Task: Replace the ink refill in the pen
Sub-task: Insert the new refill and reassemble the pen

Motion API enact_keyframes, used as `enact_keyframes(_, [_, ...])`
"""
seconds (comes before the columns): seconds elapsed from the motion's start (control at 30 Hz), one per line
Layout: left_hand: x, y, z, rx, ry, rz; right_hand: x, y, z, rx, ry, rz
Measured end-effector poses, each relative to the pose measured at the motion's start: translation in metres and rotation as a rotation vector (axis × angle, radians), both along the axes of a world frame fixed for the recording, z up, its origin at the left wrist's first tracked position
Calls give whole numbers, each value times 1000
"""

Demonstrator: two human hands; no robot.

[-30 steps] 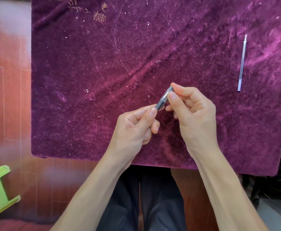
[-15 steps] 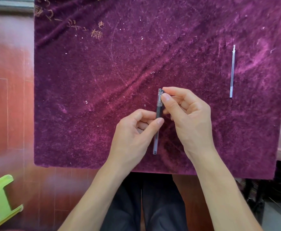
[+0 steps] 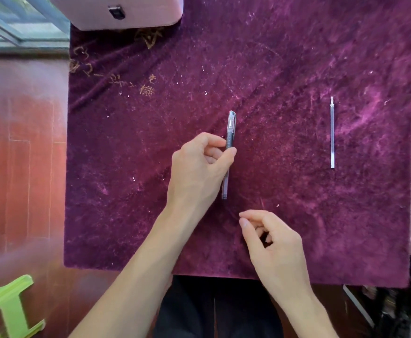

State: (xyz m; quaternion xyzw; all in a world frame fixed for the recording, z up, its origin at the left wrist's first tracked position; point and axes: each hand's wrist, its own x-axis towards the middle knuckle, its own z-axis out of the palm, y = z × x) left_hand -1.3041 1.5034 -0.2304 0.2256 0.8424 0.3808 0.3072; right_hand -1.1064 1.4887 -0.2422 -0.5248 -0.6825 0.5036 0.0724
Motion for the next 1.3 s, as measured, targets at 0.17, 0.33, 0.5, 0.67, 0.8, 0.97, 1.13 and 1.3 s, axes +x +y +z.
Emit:
enact_keyframes(0.17, [-22,14,-4,-44,96,29,3,-4,-7,-14,-10,-32])
enact_keyframes(0.33, [-40,15,-10,-115,175,54,2,-6,-9,-42,13,-78])
enact_keyframes(0.5, [-44,12,-13,-136,191,85,2,-8,-11,-22,7,-64])
enact_keyframes(0.67, [-42,14,-17,-114,247,89,3,-11,-13,-26,18,-65])
enact_keyframes(0.8, [-42,14,-22,-106,309,54,2,-12,-14,-14,3,-62])
enact_keyframes(0.97, [-44,14,-25,-90,318,54,1,-12,-12,-7,-8,-72])
enact_keyframes(1.13, [-44,12,-22,-60,277,60,-1,-10,-8,-20,-7,-69])
enact_keyframes(1.3, [-46,-7,-15,-56,154,84,-1,-2,-6,-76,-29,-54])
